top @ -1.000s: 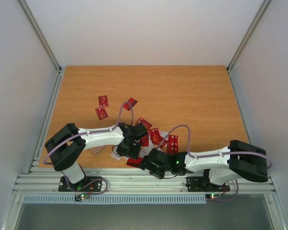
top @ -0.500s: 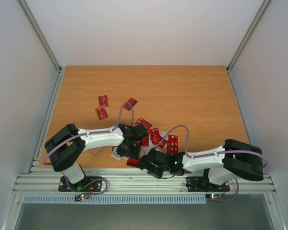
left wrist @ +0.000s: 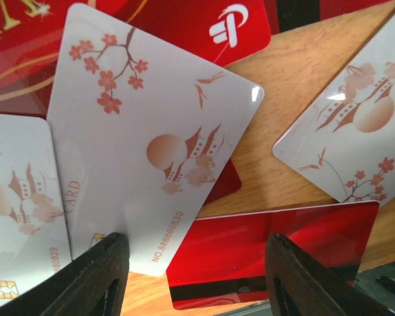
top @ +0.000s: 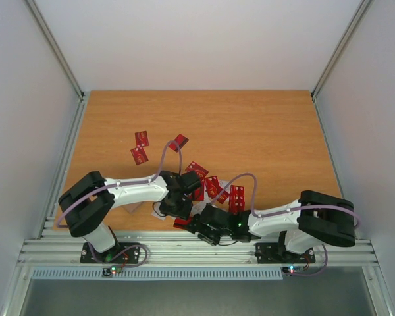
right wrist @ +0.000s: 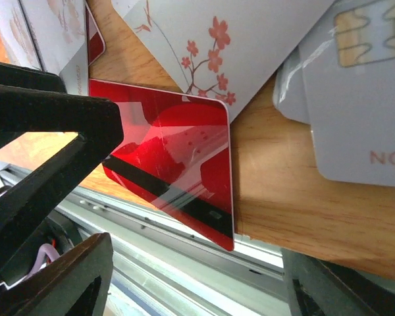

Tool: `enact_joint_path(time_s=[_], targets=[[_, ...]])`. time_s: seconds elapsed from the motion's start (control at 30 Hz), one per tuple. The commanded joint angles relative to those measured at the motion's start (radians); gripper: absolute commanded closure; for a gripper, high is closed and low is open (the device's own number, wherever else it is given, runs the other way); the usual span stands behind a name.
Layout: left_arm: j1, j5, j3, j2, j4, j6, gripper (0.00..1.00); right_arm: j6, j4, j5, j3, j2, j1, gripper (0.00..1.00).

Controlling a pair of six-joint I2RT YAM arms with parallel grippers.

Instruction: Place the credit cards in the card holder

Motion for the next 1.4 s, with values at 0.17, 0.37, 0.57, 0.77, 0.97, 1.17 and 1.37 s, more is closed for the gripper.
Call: enact_joint_path(time_s=[0.17, 0.37, 0.57, 0.77, 0.97, 1.17, 1.37], targets=[[-0.008, 0.113, -0.096, 0.014, 0.072, -0.015, 0.44, 0.006, 0.089, -0.025, -0.015, 0.067, -0.004, 0.38], [-0.014, 0.12, -0.108, 0.008, 0.071, -0.014, 0.44, -0.011, 0.06, -0.022, 0.001, 0.054, -0.015, 0.46], [-0.016, 0.12, -0.106, 0.016, 0.072, -0.005, 0.45, -0.019, 0.044, -0.025, 0.003, 0.037, -0.019, 0.54], [-0.016, 0.122, -0.094, 0.024, 0.072, 0.002, 0.45, -0.057, -0.022, -0.02, 0.026, -0.006, -0.022, 0.64], [-0.016, 0.116, -0.08, 0.033, 0.063, 0.013, 0.45, -0.102, -0.124, -0.022, 0.082, -0.034, -0.022, 0.69], [-0.016, 0.105, -0.068, 0.029, 0.048, 0.018, 0.45, -0.115, -0.146, -0.025, 0.098, -0.032, -0.029, 0.74], [-0.016, 0.105, -0.051, 0.023, 0.034, 0.02, 0.45, -0.125, -0.154, -0.026, 0.1, -0.041, -0.039, 0.87]])
